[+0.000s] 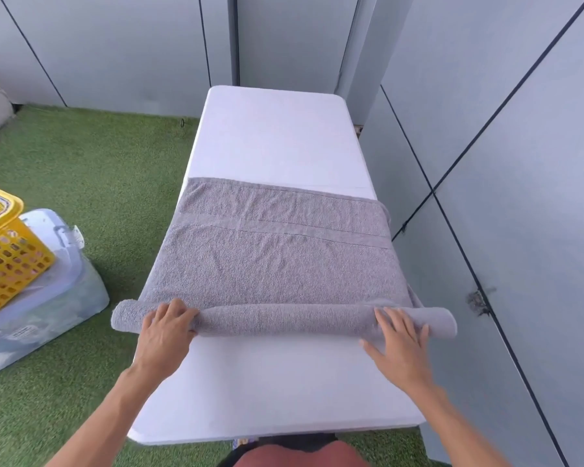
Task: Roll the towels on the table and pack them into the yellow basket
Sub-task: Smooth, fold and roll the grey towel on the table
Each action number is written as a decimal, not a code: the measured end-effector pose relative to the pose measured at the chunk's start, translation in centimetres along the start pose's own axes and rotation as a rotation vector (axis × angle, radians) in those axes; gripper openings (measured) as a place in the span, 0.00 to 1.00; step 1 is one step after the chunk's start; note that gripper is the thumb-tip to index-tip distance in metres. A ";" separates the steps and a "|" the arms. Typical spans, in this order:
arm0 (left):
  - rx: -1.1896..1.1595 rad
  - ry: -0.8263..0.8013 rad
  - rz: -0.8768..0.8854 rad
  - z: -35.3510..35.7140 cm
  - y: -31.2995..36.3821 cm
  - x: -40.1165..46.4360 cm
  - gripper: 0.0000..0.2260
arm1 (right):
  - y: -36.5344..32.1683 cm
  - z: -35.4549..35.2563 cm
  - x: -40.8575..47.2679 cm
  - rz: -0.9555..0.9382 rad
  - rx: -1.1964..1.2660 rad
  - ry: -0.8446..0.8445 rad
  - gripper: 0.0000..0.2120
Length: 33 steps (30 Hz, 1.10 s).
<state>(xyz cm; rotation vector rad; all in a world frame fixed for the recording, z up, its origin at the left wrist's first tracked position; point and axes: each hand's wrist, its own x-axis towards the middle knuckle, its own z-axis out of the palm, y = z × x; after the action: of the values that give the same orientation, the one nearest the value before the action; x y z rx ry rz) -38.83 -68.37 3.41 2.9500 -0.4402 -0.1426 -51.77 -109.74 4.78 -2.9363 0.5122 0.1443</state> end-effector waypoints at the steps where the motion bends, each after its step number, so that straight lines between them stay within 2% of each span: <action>1: -0.003 0.010 -0.003 0.0 -0.2 0.1 0.16 | 0.1 0.2 -0.2 0.008 -0.025 -0.040 0.30; 4: 0.018 -0.080 0.010 -0.8 -0.2 0.6 0.15 | -0.1 -0.6 0.4 0.051 -0.048 -0.077 0.27; 5: 0.025 -0.159 0.019 -1.3 -0.4 1.2 0.13 | -0.3 -0.9 0.7 0.058 -0.051 -0.080 0.25; 8: 0.087 -0.533 0.073 -3.5 -0.8 4.1 0.11 | -0.2 -0.8 0.5 0.073 -0.087 -0.085 0.24; 9: 0.049 -0.595 0.081 -3.7 -1.1 4.8 0.11 | -0.2 -0.6 0.1 0.072 -0.099 -0.070 0.25; 10: -0.022 -0.564 0.071 -3.5 -1.3 5.2 0.12 | -0.1 -0.2 -0.4 0.066 -0.103 -0.049 0.26; 11: -0.116 -0.430 0.051 -3.1 -1.4 5.2 0.14 | 0.0 0.1 -0.9 0.062 -0.105 -0.026 0.26; 13: -0.203 -0.035 -0.006 -2.1 -1.2 4.0 0.12 | 0.0 0.5 -1.3 0.061 -0.110 0.014 0.28; 14: -0.186 0.099 0.012 -1.5 -1.0 3.0 0.11 | -0.1 0.6 -1.3 0.065 -0.108 0.020 0.27; 15: -0.171 0.161 0.054 -0.8 -0.9 1.7 0.13 | -0.1 0.6 -1.2 0.071 -0.108 0.018 0.27; 18: -0.088 0.119 0.191 1.0 -1.1 -0.6 0.26 | -0.2 0.6 -0.8 0.077 -0.120 -0.004 0.25; 20: -0.047 0.106 0.153 1.2 -1.4 -0.3 0.29 | -0.2 0.4 -0.6 0.078 -0.108 -0.026 0.24; 24: 0.026 0.018 0.075 0.0 -0.7 0.5 0.21 | 0.3 -0.8 0.0 0.067 -0.060 -0.104 0.22; 28: -0.019 -0.345 0.064 -2.0 -1.7 2.0 0.16 | 1.9 -2.5 1.2 0.052 -0.001 -0.359 0.24; 29: -0.096 -0.371 0.049 -2.1 -1.9 2.4 0.16 | 2.3 -2.8 1.7 0.087 0.075 -0.401 0.25; 30: -0.169 -0.329 0.043 -2.0 -1.9 2.7 0.17 | 2.5 -2.9 2.1 0.126 0.191 -0.394 0.25; 31: -0.221 -0.213 0.043 -1.6 -1.9 2.7 0.16 | 2.5 -2.9 2.6 0.160 0.326 -0.321 0.26; 33: -0.214 0.020 0.047 -0.8 -1.4 2.2 0.14 | 2.2 -2.5 3.1 0.165 0.484 -0.049 0.24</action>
<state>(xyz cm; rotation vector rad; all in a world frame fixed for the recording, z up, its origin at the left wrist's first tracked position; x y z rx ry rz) -36.27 -67.56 3.77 2.7268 -0.4600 -0.1451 -49.41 -113.20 6.52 -2.4150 0.6739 0.0944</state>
